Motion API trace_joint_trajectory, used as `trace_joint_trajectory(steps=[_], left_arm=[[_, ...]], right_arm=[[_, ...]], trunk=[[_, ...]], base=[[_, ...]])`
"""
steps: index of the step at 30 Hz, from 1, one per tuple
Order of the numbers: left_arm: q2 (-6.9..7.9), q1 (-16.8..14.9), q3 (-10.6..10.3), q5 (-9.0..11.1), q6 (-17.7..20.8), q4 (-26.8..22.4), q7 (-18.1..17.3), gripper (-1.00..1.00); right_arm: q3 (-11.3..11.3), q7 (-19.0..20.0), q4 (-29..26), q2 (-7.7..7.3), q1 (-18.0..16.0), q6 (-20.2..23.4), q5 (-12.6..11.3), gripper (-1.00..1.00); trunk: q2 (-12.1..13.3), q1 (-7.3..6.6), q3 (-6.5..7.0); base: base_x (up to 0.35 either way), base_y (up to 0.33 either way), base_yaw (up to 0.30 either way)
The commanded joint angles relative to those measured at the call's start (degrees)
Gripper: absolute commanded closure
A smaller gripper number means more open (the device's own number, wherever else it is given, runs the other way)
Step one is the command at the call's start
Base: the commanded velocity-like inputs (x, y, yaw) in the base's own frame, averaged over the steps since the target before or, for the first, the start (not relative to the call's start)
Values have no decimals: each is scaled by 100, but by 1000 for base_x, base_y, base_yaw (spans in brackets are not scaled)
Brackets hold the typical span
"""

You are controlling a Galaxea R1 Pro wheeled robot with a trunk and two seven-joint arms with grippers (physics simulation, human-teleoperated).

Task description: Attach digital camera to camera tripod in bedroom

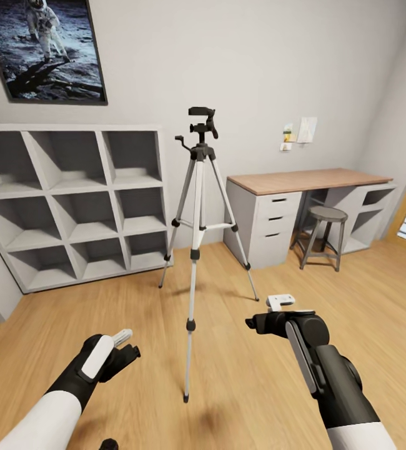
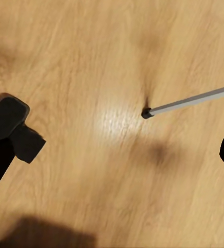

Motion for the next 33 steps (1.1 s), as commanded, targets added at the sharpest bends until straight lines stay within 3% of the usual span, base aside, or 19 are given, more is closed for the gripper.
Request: trace_joint_trajectory(steps=[1, 8, 10, 12, 13, 17, 19, 22, 23, 28, 33], left_arm=[[4, 1, 4, 63, 12, -9, 52, -100], [28, 38, 8, 67, 6, -75, 51, -100], [30, 50, 6, 65, 0, -81, 49, -100], [35, 55, 8, 66, -6, -77, 46, -100], [35, 55, 8, 66, -6, -77, 46, -100], [42, 65, 9, 68, -12, -80, 40, -100], [46, 69, 10, 73, -12, -78, 33, -100], [49, 70, 10, 75, -13, -59, 31, -100], [51, 71, 9, 76, -13, -34, 29, -100], [53, 72, 9, 77, -10, -23, 26, -100], [54, 72, 8, 78, -7, -21, 21, -100]], right_arm=[[-3, 20, -27, -7, 3, 24, 10, -100], [-66, 36, -707, -92, 307, 24, -3, -100], [-230, 48, -900, -263, 406, 24, -6, -100], [-404, 49, -975, -424, 282, 24, -10, -100], [-404, 49, -975, -424, 282, 24, -10, -100], [-690, 45, -1055, -669, -263, 24, -13, -100], [-822, 37, -1077, -781, -893, 24, 3, -100], [-855, 34, -1060, -809, -1178, 24, 11, -100], [-890, 25, -1018, -836, -1587, 24, 30, -100], [-902, 7, -997, -819, -1938, 24, 53, -100], [-901, 0, -1003, -803, -2043, 24, 59, -100]], trunk=[[-44, 22, -24], [-325, 175, -150], [-405, 219, -186], [-485, 263, -222], [-525, 285, -240], [-686, 373, -311], [-766, 417, -347], [-886, 483, -401], [-927, 505, -419], [-1127, 615, -509], [-1328, 725, -599]], base=[[0, 0, 0], [0, 0, 0], [0, 0, 0], [0, 0, 0], [0, 0, 0], [0, 0, 0], [0, 0, 0], [0, 0, 0], [0, 0, 0], [0, 0, 0], [0, 0, 0]])
